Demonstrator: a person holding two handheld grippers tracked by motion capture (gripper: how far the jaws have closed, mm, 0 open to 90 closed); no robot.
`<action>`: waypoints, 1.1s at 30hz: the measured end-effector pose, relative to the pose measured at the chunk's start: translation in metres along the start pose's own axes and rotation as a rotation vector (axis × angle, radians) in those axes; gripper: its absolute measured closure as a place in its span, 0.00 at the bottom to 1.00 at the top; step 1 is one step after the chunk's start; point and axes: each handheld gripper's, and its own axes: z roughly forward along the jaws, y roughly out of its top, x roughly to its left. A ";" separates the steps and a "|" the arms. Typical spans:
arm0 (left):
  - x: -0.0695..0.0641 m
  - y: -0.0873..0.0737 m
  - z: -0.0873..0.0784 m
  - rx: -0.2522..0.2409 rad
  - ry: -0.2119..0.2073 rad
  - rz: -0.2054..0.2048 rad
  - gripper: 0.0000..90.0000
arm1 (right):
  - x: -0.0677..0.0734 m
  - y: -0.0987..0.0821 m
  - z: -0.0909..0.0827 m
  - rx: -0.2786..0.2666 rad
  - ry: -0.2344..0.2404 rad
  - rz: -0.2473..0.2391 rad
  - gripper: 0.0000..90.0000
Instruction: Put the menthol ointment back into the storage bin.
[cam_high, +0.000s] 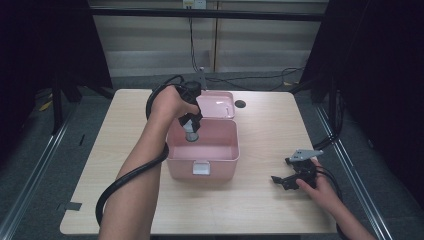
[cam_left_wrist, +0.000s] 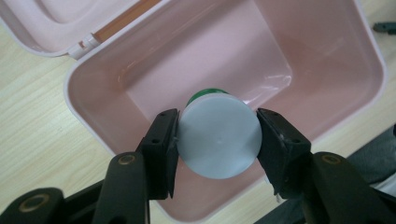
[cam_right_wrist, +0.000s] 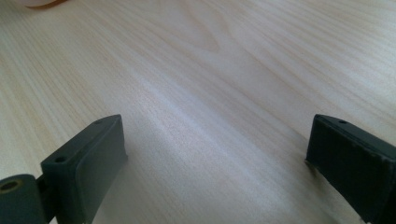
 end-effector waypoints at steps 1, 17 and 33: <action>0.000 0.001 0.001 -0.002 -0.001 -0.010 0.56 | 0.000 0.000 0.000 0.000 0.000 0.000 0.05; 0.006 0.012 0.018 -0.017 0.002 -0.156 0.56 | 0.000 0.000 0.000 0.001 0.003 0.000 0.04; 0.012 0.021 0.033 -0.013 -0.006 -0.233 0.56 | 0.000 0.000 0.000 0.001 0.002 0.000 0.04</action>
